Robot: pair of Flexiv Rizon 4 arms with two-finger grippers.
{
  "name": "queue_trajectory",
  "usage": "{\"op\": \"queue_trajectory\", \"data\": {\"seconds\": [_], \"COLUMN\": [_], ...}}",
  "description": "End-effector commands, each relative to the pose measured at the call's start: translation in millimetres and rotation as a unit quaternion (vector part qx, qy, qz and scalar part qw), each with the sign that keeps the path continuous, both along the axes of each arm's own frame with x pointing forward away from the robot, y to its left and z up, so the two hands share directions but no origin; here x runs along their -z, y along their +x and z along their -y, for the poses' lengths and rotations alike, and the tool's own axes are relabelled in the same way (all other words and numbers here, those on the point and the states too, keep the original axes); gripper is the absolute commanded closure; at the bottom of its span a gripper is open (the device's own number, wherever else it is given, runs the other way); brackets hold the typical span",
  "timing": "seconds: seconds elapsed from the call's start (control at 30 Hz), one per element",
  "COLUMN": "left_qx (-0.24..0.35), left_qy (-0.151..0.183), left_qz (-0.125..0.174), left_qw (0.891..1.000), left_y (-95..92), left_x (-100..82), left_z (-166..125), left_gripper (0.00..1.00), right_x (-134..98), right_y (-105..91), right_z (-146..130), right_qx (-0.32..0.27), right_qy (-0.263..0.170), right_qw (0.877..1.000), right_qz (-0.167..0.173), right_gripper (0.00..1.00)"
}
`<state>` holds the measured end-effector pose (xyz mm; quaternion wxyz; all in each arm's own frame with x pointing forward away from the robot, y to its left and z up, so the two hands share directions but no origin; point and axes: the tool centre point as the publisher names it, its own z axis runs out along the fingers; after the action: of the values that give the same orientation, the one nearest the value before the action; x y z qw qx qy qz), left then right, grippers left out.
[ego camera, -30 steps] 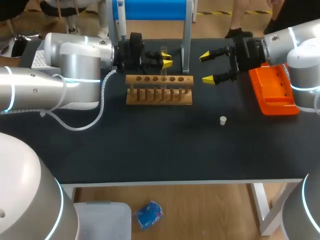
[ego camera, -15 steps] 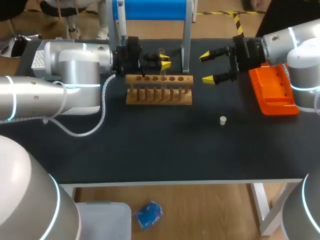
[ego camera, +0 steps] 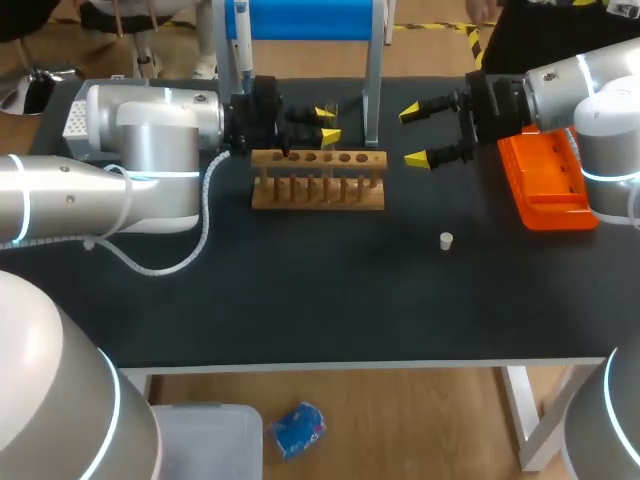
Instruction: Invert the test tube, pick up the pipette, mount the tip to pipette, aspirate from beaker and dispense into the tube, eject the tip, return the pipette, and cap with the stopper.
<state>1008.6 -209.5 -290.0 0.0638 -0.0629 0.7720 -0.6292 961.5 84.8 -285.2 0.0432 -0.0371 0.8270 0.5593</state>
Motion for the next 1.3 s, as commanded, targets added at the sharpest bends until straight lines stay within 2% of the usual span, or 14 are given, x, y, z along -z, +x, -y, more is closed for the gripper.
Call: {"op": "queue_trajectory", "data": {"seconds": [0.03, 0.67, 1.1, 1.3], "left_qx": [0.002, 0.007, -0.007, -0.032], "left_qy": [0.011, 0.073, 0.122, 0.130], "left_qz": [0.001, 0.003, -0.007, -0.007], "left_qw": [1.000, 0.997, 0.993, 0.991], "left_y": [0.7, -9.7, -26.4, -32.1], "left_x": [-10.4, -41.2, -66.0, -74.4], "left_z": [0, -22, -66, -88], "left_gripper": [0.00, 0.00, 0.00, 0.00], "right_x": [0, 0, 0, 0], "right_y": [-0.4, -0.4, -0.4, -0.4], "right_z": [0, 0, 0, 0], "right_qx": [0.000, 0.000, 0.000, 0.000], "right_qy": [0.000, 0.000, 0.000, 0.000], "right_qw": [1.000, 1.000, 1.000, 1.000], "right_qz": [0.001, 0.001, 0.001, 0.001], "right_gripper": [0.00, 0.00, 0.00, 0.00]}}
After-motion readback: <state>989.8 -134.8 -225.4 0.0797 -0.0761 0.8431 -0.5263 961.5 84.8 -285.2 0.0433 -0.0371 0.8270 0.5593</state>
